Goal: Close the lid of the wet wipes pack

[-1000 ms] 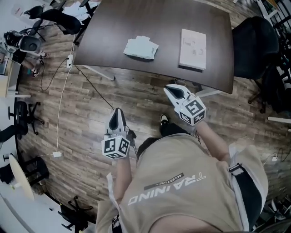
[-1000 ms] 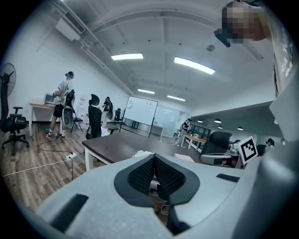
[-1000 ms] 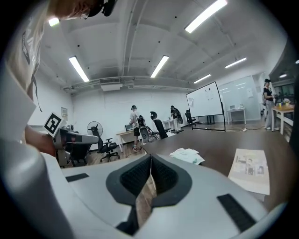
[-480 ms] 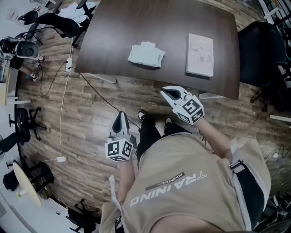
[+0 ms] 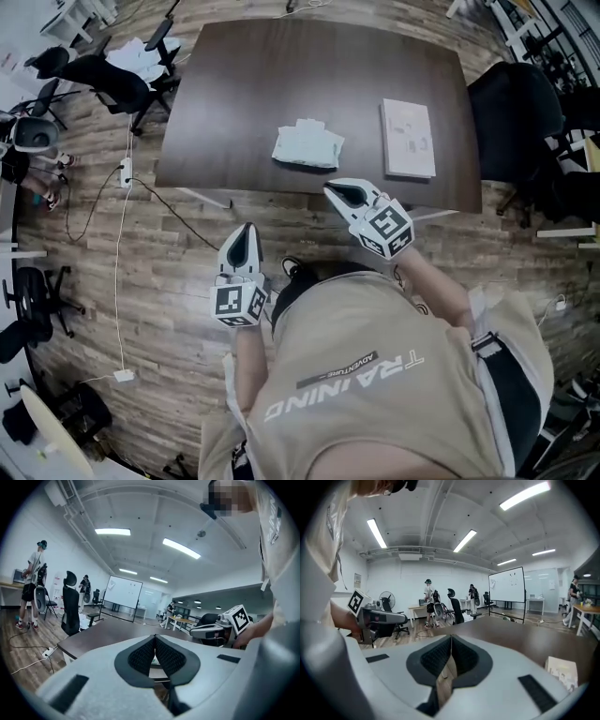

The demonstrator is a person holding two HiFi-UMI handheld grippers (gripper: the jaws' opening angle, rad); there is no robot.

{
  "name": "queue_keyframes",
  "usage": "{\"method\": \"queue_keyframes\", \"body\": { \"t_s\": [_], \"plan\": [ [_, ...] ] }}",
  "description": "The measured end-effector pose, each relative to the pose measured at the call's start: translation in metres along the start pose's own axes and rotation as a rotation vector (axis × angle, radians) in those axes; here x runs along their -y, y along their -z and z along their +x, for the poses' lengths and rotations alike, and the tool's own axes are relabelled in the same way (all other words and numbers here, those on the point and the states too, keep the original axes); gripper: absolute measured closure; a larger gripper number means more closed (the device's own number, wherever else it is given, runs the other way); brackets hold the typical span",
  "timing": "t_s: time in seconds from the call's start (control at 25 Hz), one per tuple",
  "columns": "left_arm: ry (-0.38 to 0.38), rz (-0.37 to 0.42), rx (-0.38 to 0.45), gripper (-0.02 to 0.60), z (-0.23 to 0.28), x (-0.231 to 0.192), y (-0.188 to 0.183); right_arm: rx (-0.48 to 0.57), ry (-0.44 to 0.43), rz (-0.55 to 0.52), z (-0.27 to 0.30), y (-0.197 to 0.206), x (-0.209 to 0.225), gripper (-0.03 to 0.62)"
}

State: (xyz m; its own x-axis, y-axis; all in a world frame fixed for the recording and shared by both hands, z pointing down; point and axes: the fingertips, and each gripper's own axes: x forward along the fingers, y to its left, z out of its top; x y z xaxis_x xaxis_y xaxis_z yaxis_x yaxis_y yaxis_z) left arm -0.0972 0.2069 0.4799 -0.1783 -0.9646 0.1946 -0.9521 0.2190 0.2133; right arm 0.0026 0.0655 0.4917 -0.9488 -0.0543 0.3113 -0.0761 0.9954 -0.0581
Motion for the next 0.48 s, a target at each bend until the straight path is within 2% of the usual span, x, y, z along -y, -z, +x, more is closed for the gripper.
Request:
{"method": "queue_keyframes", "body": {
  "t_s": [0.12, 0.32, 0.48],
  "plan": [
    [0.027, -0.017, -0.017, 0.577, 0.01, -0.021, 0.01, -0.026, 0.04, -0.013, 0.006, 0.006, -0.002, 0.58],
    [0.04, -0.104, -0.073, 0.577, 0.02, -0.044, 0.039, -0.093, 0.101, 0.092, 0.009, 0.032, 0.002, 0.58],
    [0.044, -0.14, -0.108, 0.577, 0.039, -0.061, 0.05, -0.091, 0.124, 0.072, 0.025, 0.025, 0.019, 0.58]
  ]
}}
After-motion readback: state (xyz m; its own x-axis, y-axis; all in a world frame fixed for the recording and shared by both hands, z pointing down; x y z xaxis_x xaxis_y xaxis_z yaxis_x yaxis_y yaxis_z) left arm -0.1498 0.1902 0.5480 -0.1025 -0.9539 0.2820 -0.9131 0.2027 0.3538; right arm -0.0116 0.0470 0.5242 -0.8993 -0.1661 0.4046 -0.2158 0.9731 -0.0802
